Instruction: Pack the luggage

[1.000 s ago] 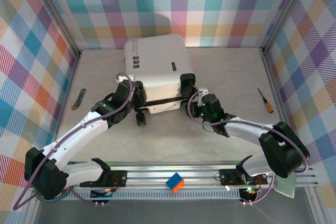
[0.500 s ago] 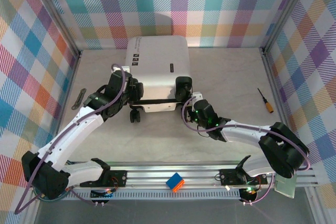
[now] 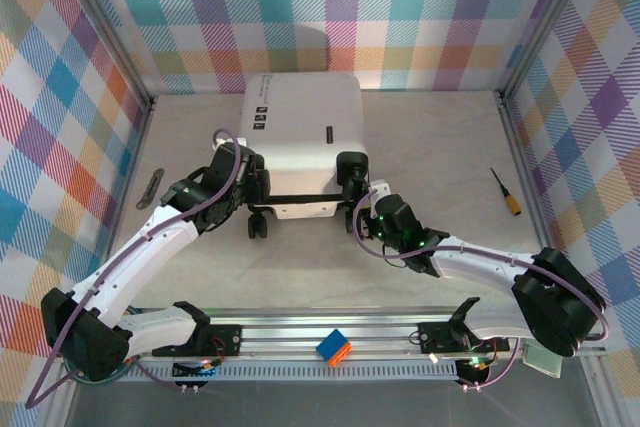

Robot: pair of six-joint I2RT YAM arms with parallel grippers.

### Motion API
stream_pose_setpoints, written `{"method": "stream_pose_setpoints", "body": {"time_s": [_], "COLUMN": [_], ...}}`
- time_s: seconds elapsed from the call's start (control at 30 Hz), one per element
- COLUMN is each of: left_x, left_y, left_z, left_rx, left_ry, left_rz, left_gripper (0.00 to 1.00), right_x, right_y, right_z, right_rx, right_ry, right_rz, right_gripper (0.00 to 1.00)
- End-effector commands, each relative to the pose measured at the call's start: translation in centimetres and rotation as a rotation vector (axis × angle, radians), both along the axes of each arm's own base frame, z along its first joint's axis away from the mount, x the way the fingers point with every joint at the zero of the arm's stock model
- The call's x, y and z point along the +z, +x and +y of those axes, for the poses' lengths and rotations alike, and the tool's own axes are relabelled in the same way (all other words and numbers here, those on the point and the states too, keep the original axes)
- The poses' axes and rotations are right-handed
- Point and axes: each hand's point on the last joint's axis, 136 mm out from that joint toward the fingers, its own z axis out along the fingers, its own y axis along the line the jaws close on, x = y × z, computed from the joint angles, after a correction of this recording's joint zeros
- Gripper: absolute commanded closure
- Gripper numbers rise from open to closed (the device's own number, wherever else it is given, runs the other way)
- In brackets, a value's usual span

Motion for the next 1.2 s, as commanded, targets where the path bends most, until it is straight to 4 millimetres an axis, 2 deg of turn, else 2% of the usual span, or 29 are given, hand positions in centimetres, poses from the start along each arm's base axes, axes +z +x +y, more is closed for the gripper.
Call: {"method": "stream_pose_setpoints", "body": {"time_s": [0.0, 0.13, 0.23, 0.37, 0.53, 0.83, 0.97, 1.17], "left_x": [-1.7, -3.0, -3.1, -3.4, -3.4, -2.6, -1.8, -0.3], "left_y": [-1.1, -1.7, -1.5, -0.8, -0.4, 0.1, 0.3, 1.2], "left_z": [0.1, 0.9, 1.3, 1.9, 1.4, 1.2, 0.5, 0.3], "left_rx": [0.0, 0.023, 0.037, 0.062, 0.034, -0.02, -0.076, -0.122], "left_ry": [0.003, 0.037, 0.06, 0.079, 0.046, 0.031, 0.023, 0.014], "left_rz": [0.06, 0.087, 0.076, 0.049, 0.01, -0.041, -0.065, -0.127], "left_gripper": [0.26, 0.31, 0.39, 0.52, 0.6, 0.64, 0.64, 0.64], "right_x": [0.0, 0.1, 0.2, 0.3, 0.5, 2.1, 2.8, 2.5], "right_y": [-0.2, -0.2, 0.0, 0.5, 1.8, 4.5, 6.1, 9.1], "right_z": [-0.7, -0.7, -0.8, -2.0, -3.8, -6.3, -6.2, -5.0], "right_rx": [-0.005, -0.004, -0.007, -0.034, -0.037, -0.043, -0.007, 0.037], "right_ry": [-0.027, -0.022, -0.027, -0.029, -0.032, -0.022, -0.015, 0.007], "right_rz": [-0.006, -0.007, -0.01, -0.013, -0.009, -0.052, -0.096, -0.121], "right_gripper": [1.0, 1.0, 1.0, 1.0, 1.0, 1.0, 1.0, 1.0]}}
